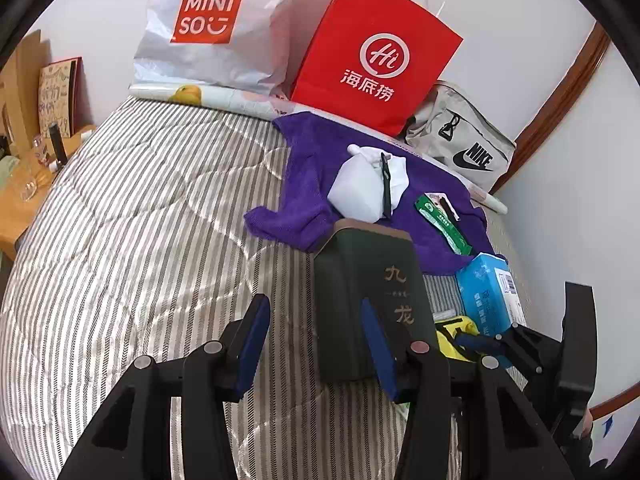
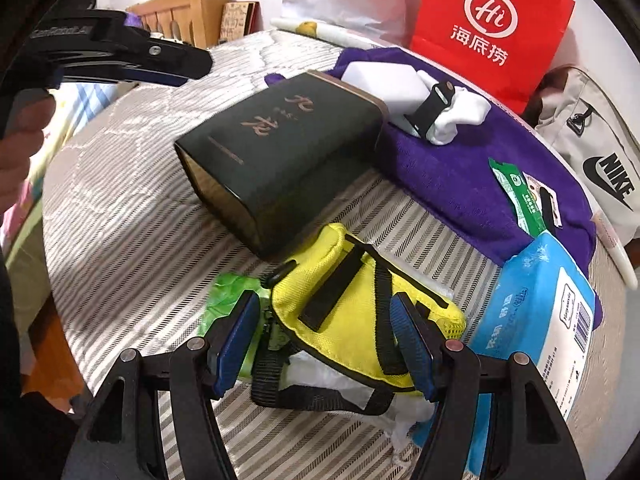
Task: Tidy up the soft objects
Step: 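Grasp the yellow-and-black pouch with the right tool, then lift the yellow-and-black pouch with the right tool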
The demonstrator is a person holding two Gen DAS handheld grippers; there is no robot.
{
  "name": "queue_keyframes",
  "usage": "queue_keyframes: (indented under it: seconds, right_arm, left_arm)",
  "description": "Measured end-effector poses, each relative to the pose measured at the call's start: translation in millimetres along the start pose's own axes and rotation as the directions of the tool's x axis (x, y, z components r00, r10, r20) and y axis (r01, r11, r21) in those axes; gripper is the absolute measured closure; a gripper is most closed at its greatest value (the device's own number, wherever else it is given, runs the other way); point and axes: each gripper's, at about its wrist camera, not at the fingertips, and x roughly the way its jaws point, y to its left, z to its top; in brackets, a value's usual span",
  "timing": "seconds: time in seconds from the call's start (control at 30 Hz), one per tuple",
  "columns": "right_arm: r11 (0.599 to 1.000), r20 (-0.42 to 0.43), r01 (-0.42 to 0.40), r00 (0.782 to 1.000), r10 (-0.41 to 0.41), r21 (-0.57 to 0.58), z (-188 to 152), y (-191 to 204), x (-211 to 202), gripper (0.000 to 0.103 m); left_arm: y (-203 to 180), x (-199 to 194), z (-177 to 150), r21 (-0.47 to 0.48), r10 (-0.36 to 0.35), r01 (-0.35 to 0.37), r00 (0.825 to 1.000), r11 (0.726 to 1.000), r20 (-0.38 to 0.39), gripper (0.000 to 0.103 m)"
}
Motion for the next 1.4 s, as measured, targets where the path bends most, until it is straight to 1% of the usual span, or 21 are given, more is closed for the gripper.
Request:
queue_keyframes:
  seconds: [0.03, 0.07, 0.1, 0.17, 0.27, 0.4, 0.47, 0.53, 0.57, 0.7, 0.9, 0.97, 1.1, 1.23, 1.4]
  right_arm:
    - [1.000, 0.000, 0.000, 1.000, 0.000, 0.007, 1, -1, 0, 0.037]
    - [1.000, -0.003, -0.001, 1.000, 0.001, 0.018, 2, -4, 0, 0.042]
    - [1.000, -0.006, -0.007, 1.000, 0.007, 0.025, 2, -5, 1, 0.043]
    - [0.999, -0.002, -0.010, 1.000, 0.010, 0.033, 2, -7, -1, 0.057]
    - [0.999, 0.011, -0.012, 1.000, 0.012, 0.031, 3, -9, -8, 0.069]
    - [0.999, 0.046, -0.013, 0.999, 0.011, 0.049, 6, -13, -20, 0.077]
    - [0.997, 0.078, -0.031, 0.997, 0.025, 0.077, 8, -19, -29, 0.081]
    - [0.993, 0.104, -0.052, 0.994, 0.040, 0.108, 10, -26, -36, 0.082]
    - [0.991, 0.137, -0.053, 0.990, 0.035, 0.125, 12, -29, -40, 0.083]
    - [0.981, 0.197, -0.072, 0.980, 0.036, 0.178, 15, -41, -56, 0.085]
    - [0.968, 0.264, -0.102, 0.964, 0.039, 0.231, 10, -50, -82, 0.085]
    - [0.963, 0.289, -0.124, 0.956, 0.052, 0.239, 7, -50, -92, 0.085]
    - [0.960, 0.323, -0.139, 0.945, 0.054, 0.244, -1, -48, -111, 0.085]
    - [0.953, 0.350, -0.169, 0.934, 0.073, 0.250, -18, -45, -129, 0.085]
    - [0.947, 0.348, -0.176, 0.935, 0.075, 0.269, -36, -46, -129, 0.085]
  left_arm:
    - [2, 0, -1, -0.002, -0.003, 0.003, 1.000, 1.000, -0.001, 0.057]
    - [3, 0, -2, -0.006, -0.006, 0.006, 1.000, 1.000, -0.002, 0.057]
    - [5, 0, -3, -0.007, -0.008, 0.008, 1.000, 1.000, -0.002, 0.057]
    - [7, 1, -4, -0.013, -0.010, 0.010, 1.000, 1.000, -0.003, 0.057]
    - [11, 1, -6, -0.021, -0.009, 0.008, 1.000, 1.000, -0.008, 0.057]
    - [12, 0, -10, -0.029, -0.008, 0.008, 1.000, 1.000, -0.009, 0.057]
    - [12, -2, -11, -0.031, -0.006, 0.006, 1.000, 0.999, -0.008, 0.057]
    - [13, -3, -11, -0.036, -0.004, 0.004, 1.000, 0.999, -0.007, 0.057]
    - [12, -4, -12, -0.036, -0.006, 0.005, 1.000, 0.999, -0.006, 0.057]
    - [8, -8, -15, -0.017, -0.002, 0.002, 1.000, 1.000, -0.006, 0.057]
    - [-4, -7, -27, 0.019, -0.004, 0.004, 1.000, 1.000, -0.031, 0.057]
    - [-10, -6, -34, 0.039, -0.006, 0.008, 0.999, 0.999, -0.042, 0.057]
    - [-25, -7, -46, 0.077, -0.011, 0.016, 0.998, 0.997, -0.062, 0.057]
    - [-40, -7, -57, 0.113, -0.010, 0.019, 0.997, 0.993, -0.077, 0.057]
    - [-54, -5, -69, 0.136, 0.003, 0.010, 0.996, 0.991, -0.091, 0.057]
